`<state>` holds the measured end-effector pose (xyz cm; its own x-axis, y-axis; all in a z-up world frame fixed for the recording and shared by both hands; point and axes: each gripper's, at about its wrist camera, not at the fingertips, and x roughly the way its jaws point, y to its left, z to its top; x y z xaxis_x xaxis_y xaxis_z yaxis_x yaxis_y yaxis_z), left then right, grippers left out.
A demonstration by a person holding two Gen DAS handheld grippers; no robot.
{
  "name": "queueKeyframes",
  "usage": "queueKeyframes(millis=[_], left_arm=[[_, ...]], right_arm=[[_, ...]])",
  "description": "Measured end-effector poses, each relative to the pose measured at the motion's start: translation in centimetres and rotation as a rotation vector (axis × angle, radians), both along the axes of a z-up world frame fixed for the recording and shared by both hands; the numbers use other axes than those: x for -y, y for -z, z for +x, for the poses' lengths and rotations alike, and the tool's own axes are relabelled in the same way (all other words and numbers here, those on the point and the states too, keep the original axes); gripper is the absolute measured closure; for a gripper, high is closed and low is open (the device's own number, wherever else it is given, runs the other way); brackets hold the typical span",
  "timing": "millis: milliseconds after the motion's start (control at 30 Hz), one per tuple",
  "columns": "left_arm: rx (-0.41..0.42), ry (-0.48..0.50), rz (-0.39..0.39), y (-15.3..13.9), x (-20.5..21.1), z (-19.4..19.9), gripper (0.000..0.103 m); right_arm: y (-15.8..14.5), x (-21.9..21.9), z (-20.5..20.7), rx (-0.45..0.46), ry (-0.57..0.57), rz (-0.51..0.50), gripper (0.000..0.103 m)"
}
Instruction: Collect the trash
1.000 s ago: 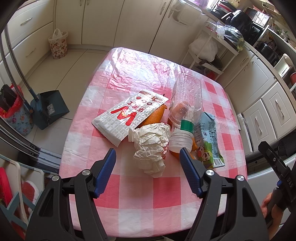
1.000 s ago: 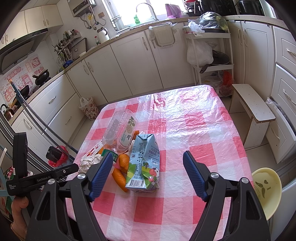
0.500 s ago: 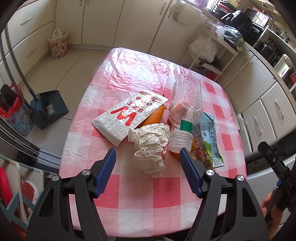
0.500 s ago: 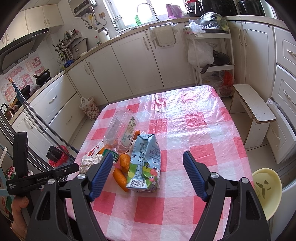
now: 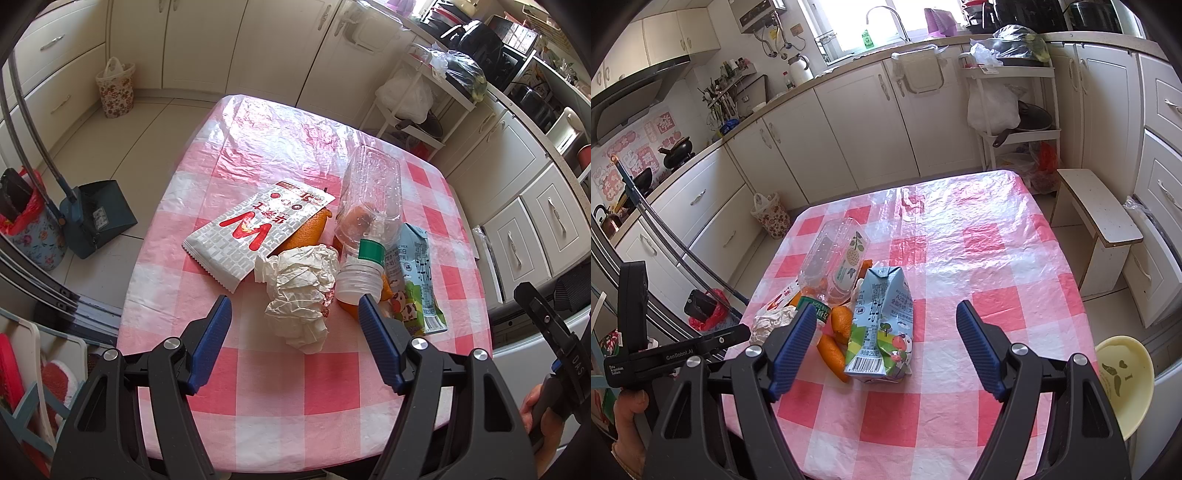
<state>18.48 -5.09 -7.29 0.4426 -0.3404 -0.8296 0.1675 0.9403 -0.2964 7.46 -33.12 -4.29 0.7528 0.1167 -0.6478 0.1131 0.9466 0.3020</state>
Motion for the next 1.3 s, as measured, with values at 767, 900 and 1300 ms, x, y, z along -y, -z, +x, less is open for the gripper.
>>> queueKeyframes(millis=[767, 900, 1300], left_arm=[[-0.001, -0.004, -0.008, 0.0, -0.22, 0.13, 0.035], [-0.001, -0.004, -0.009, 0.01, -0.25, 0.17, 0.035], [0.0, -0.004, -0.011, 0.01, -0.22, 0.17, 0.035]], right_arm=[[-0.07, -0.46, 0.19, 0.002, -0.003, -0.001, 0.027], [-0.07, -0.46, 0.19, 0.002, -0.004, -0.001, 0.027], [-0.06, -0.5, 0.23, 0.003, -0.005, -0.001, 0.027]])
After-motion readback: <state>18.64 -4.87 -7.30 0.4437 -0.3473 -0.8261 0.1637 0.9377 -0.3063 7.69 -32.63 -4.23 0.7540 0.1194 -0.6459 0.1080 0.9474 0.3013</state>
